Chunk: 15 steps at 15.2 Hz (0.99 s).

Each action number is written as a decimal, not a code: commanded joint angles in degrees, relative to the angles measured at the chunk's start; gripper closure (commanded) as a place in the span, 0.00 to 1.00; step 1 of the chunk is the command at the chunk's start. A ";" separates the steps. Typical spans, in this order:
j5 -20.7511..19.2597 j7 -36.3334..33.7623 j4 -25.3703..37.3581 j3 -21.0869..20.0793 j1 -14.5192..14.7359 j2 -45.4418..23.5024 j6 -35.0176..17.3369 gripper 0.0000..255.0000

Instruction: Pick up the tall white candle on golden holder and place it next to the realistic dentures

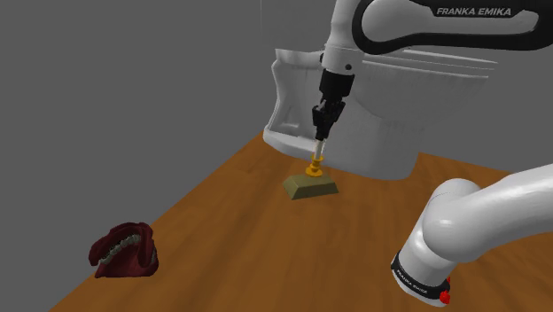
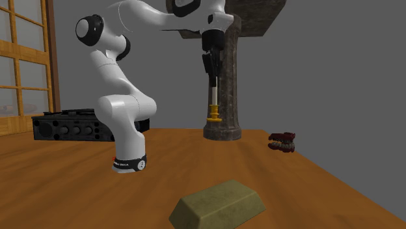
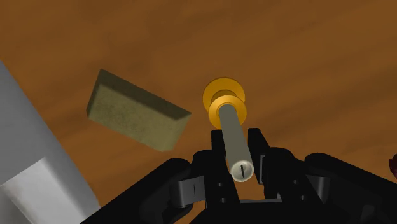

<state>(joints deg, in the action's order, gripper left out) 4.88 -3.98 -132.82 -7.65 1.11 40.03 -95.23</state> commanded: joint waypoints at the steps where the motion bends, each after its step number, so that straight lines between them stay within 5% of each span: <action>1: -0.12 0.00 1.94 0.11 -0.08 -0.48 1.49 1.00; 3: -0.20 -0.03 3.51 0.18 -0.12 -0.80 2.73 1.00; 15: 3.83 -16.56 15.43 -14.26 2.76 -14.22 -0.03 1.00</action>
<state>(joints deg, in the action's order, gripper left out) 8.59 -18.84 -118.99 -20.57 3.67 27.18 -95.36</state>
